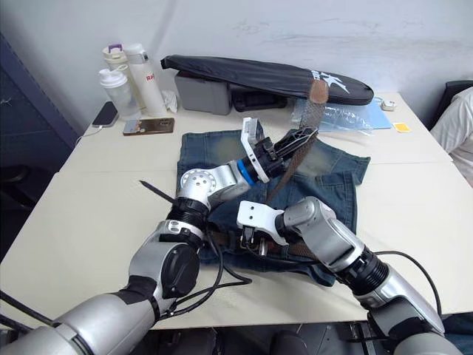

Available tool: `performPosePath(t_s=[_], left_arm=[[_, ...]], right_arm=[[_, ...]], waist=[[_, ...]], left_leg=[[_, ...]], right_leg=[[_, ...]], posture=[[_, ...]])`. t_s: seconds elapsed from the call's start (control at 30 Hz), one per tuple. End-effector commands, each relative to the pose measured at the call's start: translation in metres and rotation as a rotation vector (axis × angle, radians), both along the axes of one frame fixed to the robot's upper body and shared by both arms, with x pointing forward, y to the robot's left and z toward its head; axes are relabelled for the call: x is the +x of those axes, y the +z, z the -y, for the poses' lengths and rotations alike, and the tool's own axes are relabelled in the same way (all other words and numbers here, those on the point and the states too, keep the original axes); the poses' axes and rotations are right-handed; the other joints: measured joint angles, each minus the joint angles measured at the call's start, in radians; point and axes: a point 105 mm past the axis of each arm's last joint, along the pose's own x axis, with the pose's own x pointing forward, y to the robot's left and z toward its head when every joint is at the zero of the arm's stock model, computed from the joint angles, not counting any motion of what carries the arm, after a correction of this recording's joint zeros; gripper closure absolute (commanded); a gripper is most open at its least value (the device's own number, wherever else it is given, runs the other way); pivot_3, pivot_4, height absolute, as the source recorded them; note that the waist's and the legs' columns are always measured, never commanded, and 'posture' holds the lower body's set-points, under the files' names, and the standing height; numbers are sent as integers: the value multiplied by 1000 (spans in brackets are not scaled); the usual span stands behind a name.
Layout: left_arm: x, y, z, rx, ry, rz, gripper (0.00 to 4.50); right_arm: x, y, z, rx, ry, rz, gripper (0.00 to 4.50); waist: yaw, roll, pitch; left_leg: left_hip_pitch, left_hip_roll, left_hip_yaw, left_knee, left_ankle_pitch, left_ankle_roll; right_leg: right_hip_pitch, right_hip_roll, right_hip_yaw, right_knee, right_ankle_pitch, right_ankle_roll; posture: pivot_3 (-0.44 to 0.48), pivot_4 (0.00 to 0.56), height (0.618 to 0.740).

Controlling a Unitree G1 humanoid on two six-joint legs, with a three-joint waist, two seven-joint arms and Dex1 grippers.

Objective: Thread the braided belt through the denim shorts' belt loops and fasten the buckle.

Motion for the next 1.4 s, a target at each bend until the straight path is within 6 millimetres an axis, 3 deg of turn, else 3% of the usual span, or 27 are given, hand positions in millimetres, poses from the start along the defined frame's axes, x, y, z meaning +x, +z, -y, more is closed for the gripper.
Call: performPosePath(t_s=[0.03,0.17,0.4,0.53,0.63,0.77,0.93,1.13,1.4], left_arm=[[-21,74,12,-197,-62,201,4500],[-15,62,-3,-153,-36,203,4500],[-7,38,-46,-97,45,171,4500],[-12,13,-62,-24,76,144,4500],[-15,7,-64,-3,85,137,4500],[-20,0,-60,21,84,131,4500],[-24,-4,-54,42,71,130,4500],[-29,-6,-47,55,43,138,4500],[-45,-9,-27,100,-65,179,4500]], right_arm=[[-71,-145,67,-394,-175,-459,4489],[-61,-137,66,-315,-212,-406,4489],[-43,-111,69,-181,-259,-290,4489],[-36,-73,61,-75,-291,-176,4489],[-36,-58,59,-41,-309,-150,4489],[-32,-14,56,82,-355,-121,4489],[-23,23,71,148,-432,-75,2799],[-29,52,84,175,-472,-56,165],[-42,83,93,199,-477,-27,67]], waist=[[0,0,0],[-2,0,-3],[0,2,-3],[10,3,-1],[16,4,0],[38,8,9],[57,11,19],[62,10,24],[58,13,30]], left_leg=[[0,0,0,0,0,0],[0,1,-1,0,0,0],[0,0,-2,0,0,0],[-3,0,-3,0,0,0],[-17,-4,-3,0,4,-5],[-29,-14,-2,0,7,-3],[-36,-23,2,0,12,8],[-39,-26,3,0,12,9],[-39,-25,5,-2,14,7]], right_leg=[[0,0,0,0,0,0],[0,0,0,0,0,0],[0,-1,0,0,0,-1],[-1,-5,0,0,1,-1],[-12,-11,2,1,2,1],[-20,-11,-5,4,6,7],[-24,-15,-5,0,7,10],[-26,-16,-6,-2,8,11],[-32,-13,-5,1,8,12]], posture=[[0,150,740],[0,150,740],[0,150,740],[0,150,740],[0,150,740],[0,150,740],[0,150,740],[0,150,740],[0,150,740]])
